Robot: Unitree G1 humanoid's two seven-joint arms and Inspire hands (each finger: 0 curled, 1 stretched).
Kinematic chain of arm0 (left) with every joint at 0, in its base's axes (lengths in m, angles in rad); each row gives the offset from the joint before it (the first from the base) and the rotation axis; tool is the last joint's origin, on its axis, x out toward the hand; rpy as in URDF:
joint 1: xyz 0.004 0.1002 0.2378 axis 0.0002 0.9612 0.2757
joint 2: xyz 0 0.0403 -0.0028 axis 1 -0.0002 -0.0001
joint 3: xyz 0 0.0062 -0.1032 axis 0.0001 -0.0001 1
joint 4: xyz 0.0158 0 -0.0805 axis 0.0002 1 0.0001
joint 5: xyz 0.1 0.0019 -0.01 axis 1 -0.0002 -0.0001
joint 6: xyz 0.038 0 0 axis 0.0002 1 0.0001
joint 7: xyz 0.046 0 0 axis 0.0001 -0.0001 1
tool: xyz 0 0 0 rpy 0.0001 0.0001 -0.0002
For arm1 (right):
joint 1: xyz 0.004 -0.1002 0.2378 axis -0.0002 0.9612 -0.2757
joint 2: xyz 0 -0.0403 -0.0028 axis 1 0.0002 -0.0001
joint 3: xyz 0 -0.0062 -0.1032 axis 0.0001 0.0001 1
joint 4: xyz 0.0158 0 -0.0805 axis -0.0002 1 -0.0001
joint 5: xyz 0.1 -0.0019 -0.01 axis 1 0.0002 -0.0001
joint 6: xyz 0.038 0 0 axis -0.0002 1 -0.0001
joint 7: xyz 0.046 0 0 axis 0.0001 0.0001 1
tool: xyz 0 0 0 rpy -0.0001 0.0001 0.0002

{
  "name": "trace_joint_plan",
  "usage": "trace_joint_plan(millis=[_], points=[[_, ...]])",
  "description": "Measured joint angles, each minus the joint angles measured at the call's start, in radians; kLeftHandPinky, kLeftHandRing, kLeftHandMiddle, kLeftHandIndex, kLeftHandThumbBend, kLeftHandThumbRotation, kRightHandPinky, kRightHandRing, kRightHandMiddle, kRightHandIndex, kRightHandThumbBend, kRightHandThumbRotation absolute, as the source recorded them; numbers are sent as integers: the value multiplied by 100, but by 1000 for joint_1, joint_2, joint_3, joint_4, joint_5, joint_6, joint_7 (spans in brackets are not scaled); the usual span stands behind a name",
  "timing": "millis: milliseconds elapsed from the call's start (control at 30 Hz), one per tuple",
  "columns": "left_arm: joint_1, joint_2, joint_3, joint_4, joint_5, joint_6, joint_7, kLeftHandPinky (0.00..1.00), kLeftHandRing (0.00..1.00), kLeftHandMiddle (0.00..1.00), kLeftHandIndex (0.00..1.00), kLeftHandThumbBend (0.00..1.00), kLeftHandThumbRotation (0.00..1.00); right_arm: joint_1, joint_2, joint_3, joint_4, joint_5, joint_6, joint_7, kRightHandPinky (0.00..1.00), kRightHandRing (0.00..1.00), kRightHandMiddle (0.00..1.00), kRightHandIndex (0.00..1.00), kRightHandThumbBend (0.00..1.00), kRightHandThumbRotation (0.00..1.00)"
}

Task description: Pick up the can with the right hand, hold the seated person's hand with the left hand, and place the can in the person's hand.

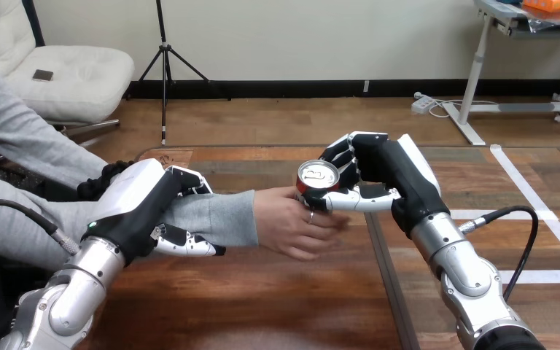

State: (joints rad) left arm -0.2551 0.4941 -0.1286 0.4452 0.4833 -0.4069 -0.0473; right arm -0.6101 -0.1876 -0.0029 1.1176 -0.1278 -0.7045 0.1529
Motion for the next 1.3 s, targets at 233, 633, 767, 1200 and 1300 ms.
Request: trace_joint_plan(millis=[233, 633, 767, 1200, 1300], points=[[0, 0, 0, 1, 0, 0, 0, 32, 36, 41, 43, 68, 0, 0, 5, 0, -13, 3, 0, 8, 33, 36, 42, 45, 69, 0], [0, 2, 0, 2, 0, 0, 1, 32, 36, 41, 43, 67, 0, 0, 16, 2, -39, 12, 1, 32, 34, 37, 42, 45, 68, 0], [0, 3, 0, 3, 0, 0, 4, 32, 36, 41, 43, 67, 0, 0, 20, 2, -50, 13, 2, 39, 34, 37, 42, 45, 68, 0], [0, 4, 1, 6, -2, 0, 9, 32, 36, 41, 43, 67, 0, 0, 26, 2, -58, 13, 2, 42, 33, 36, 42, 45, 68, 0], [0, 4, 1, 8, -2, 0, 15, 32, 36, 41, 43, 67, 0, 0, 26, 2, -58, 13, 2, 44, 33, 36, 42, 45, 68, 0]])
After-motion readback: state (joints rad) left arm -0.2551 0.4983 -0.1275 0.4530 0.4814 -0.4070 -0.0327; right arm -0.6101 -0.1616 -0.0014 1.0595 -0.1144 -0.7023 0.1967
